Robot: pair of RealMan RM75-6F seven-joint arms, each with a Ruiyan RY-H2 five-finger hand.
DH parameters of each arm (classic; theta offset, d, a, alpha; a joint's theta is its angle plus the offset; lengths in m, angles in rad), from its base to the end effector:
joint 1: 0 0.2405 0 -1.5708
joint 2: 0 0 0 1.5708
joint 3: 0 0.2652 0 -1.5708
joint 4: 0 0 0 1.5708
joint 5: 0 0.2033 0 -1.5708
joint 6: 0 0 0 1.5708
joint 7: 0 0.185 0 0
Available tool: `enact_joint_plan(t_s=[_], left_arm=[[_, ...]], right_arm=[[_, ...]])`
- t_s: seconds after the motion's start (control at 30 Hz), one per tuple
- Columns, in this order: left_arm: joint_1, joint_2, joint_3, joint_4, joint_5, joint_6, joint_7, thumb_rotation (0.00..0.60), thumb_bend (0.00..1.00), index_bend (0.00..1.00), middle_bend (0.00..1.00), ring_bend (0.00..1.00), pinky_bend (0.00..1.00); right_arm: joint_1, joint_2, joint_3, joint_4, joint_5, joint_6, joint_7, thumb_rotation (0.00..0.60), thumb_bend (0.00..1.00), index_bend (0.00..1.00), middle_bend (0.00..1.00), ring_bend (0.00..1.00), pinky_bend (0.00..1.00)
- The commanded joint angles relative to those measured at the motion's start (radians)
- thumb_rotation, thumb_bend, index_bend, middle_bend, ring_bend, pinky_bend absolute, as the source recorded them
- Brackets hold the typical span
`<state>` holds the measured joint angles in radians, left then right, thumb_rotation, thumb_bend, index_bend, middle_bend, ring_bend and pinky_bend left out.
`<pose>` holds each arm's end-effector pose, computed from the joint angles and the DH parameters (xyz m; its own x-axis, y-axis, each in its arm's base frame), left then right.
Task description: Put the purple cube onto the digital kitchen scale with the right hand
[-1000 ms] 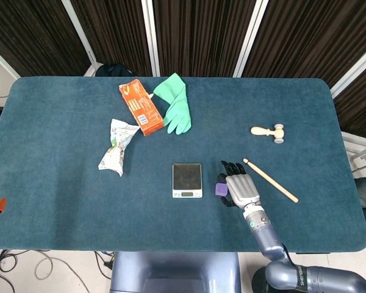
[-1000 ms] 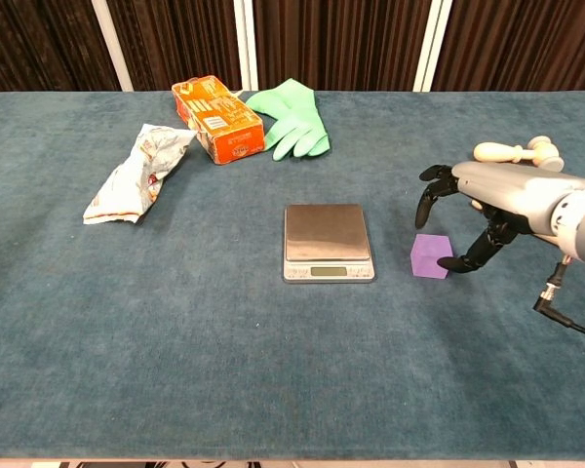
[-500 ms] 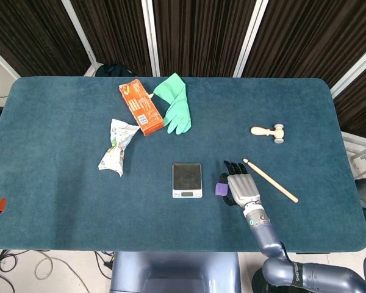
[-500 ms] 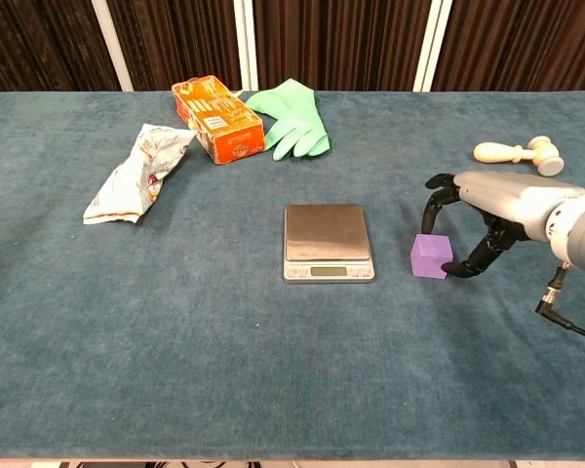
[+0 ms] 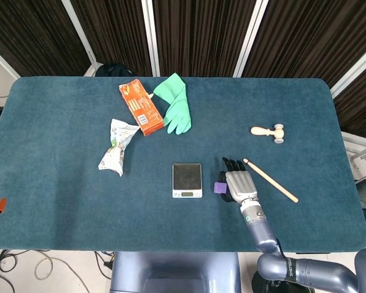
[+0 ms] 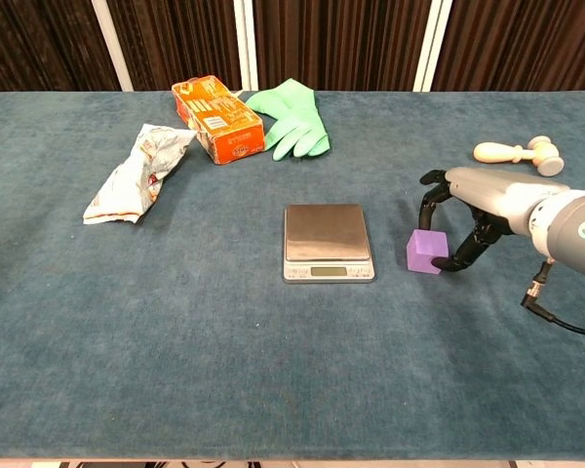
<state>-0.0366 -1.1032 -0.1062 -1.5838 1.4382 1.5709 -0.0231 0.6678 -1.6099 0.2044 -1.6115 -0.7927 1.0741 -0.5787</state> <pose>-0.3310 0.2162 0.2065 0.4115 -0.1242 0.9029 0.9107 0.0944 -0.4020 -0.1727 -0.3571 -0.0398 0.3481 -0.3673 0.8625 -0.9374 -0.1219 0.3263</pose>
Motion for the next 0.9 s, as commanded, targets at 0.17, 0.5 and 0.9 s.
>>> enact_joint_plan(t_s=[0.17, 0.5, 0.9], left_arm=[[0.000, 0.001, 0.000, 0.000, 0.001, 0.000, -0.003, 0.600, 0.25, 0.02, 0.00, 0.00, 0.00], [0.000, -0.004, -0.002, 0.003, -0.001, 0.002, 0.002, 0.600, 0.25, 0.02, 0.00, 0.00, 0.00], [0.000, -0.002, -0.001, 0.003, -0.002, 0.000, 0.000, 0.600, 0.25, 0.02, 0.00, 0.00, 0.00]], right_arm=[[0.050, 0.024, 0.054, -0.067, 0.004, 0.017, -0.037, 0.600, 0.37, 0.53, 0.00, 0.00, 0.00], [0.176, -0.041, 0.096, -0.028, 0.133, -0.033, -0.123, 0.600, 0.37, 0.53, 0.00, 0.00, 0.00], [0.268, -0.096, 0.087, 0.028, 0.216, -0.034, -0.198, 0.600, 0.37, 0.18, 0.00, 0.00, 0.00]])
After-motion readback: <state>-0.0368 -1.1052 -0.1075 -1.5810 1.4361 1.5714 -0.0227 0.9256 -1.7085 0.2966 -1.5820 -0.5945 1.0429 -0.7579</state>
